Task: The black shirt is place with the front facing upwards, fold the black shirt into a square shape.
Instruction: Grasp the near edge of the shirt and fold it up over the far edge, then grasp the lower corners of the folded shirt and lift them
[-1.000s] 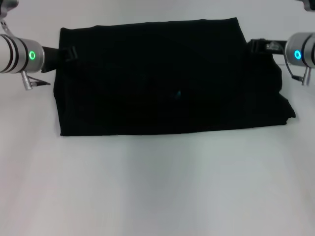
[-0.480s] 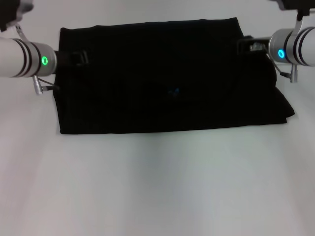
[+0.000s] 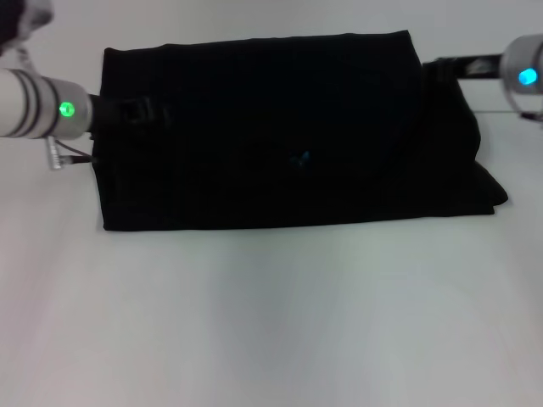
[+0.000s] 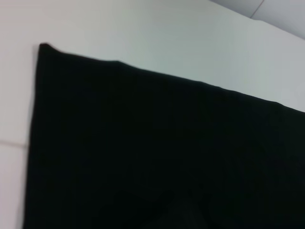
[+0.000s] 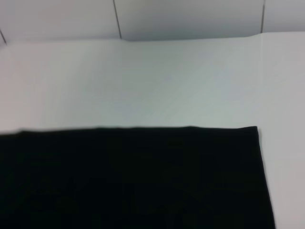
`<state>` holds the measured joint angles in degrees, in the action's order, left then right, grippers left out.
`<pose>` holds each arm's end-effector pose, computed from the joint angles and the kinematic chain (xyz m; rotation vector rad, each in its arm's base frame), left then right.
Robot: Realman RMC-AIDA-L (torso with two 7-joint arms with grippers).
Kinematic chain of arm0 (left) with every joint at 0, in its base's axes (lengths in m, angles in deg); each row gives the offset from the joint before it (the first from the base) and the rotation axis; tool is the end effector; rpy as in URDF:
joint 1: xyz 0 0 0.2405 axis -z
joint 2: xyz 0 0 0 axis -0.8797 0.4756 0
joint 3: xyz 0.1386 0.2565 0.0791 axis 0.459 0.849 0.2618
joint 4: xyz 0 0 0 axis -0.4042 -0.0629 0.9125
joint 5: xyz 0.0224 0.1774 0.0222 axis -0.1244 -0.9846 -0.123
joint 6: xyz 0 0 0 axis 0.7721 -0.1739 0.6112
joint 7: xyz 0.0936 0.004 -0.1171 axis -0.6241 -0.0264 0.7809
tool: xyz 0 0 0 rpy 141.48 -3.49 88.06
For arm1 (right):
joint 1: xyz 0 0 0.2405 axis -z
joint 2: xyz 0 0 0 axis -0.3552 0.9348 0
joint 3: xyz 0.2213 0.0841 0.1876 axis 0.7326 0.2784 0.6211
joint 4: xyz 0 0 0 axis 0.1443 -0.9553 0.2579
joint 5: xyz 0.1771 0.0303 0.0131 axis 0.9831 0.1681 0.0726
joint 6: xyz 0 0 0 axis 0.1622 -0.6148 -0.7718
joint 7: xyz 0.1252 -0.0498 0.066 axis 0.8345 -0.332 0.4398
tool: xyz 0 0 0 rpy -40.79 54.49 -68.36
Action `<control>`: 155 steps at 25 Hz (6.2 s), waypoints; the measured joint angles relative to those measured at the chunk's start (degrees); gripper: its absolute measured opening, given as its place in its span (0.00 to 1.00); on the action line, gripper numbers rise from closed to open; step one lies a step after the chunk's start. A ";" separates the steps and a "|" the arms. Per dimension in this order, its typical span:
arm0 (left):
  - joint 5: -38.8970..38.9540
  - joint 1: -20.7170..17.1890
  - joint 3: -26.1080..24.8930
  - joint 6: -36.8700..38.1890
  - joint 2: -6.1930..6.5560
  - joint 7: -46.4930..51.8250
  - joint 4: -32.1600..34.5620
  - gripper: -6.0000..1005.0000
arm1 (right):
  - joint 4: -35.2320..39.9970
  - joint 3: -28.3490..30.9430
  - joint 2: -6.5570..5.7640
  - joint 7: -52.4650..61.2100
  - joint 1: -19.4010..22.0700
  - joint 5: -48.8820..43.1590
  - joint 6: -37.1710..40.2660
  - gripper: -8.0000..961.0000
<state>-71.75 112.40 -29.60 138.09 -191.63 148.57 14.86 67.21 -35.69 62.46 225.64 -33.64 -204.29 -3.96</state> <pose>-0.2528 0.4811 0.0047 -1.8453 -1.5324 -0.3446 0.2231 0.5167 0.0136 -1.9563 1.0741 0.2631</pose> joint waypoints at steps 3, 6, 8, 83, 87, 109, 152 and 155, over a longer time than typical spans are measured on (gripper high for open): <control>1.73 -3.29 -0.08 6.10 -0.23 0.98 5.26 0.43 | 6.46 5.18 -0.55 0.45 3.06 0.75 7.95 0.29; 6.21 -6.75 -0.13 11.87 0.33 0.69 7.74 0.56 | 10.36 10.36 -1.72 0.08 6.31 3.08 18.07 0.41; 9.10 -8.63 -0.15 14.12 0.89 0.35 8.15 0.63 | 10.51 11.16 -2.05 0.03 7.06 3.60 20.43 0.48; 23.54 -13.06 -5.88 11.70 3.27 -23.33 -5.88 0.05 | 4.99 20.76 -9.75 2.05 11.68 -0.64 42.82 0.96; 23.53 -11.97 -5.49 10.32 3.24 -23.23 -5.82 0.05 | 4.76 19.43 -8.11 4.22 7.46 -9.25 38.31 0.96; 23.58 -11.74 -5.36 7.96 2.42 -23.76 -6.19 0.05 | -3.39 11.48 -1.96 4.83 5.97 -12.50 16.34 0.95; 24.16 -11.82 -5.36 7.82 1.84 -23.65 -5.94 0.05 | -4.84 11.22 1.64 2.21 5.74 -13.55 9.48 0.95; 24.16 -11.69 -5.37 7.81 1.84 -23.71 -5.97 0.05 | -4.68 11.22 1.74 2.21 5.25 -13.44 10.44 0.95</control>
<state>-47.59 100.71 -34.96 145.90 -189.78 124.85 8.89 62.53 -24.47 64.20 227.85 -28.39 -217.72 6.49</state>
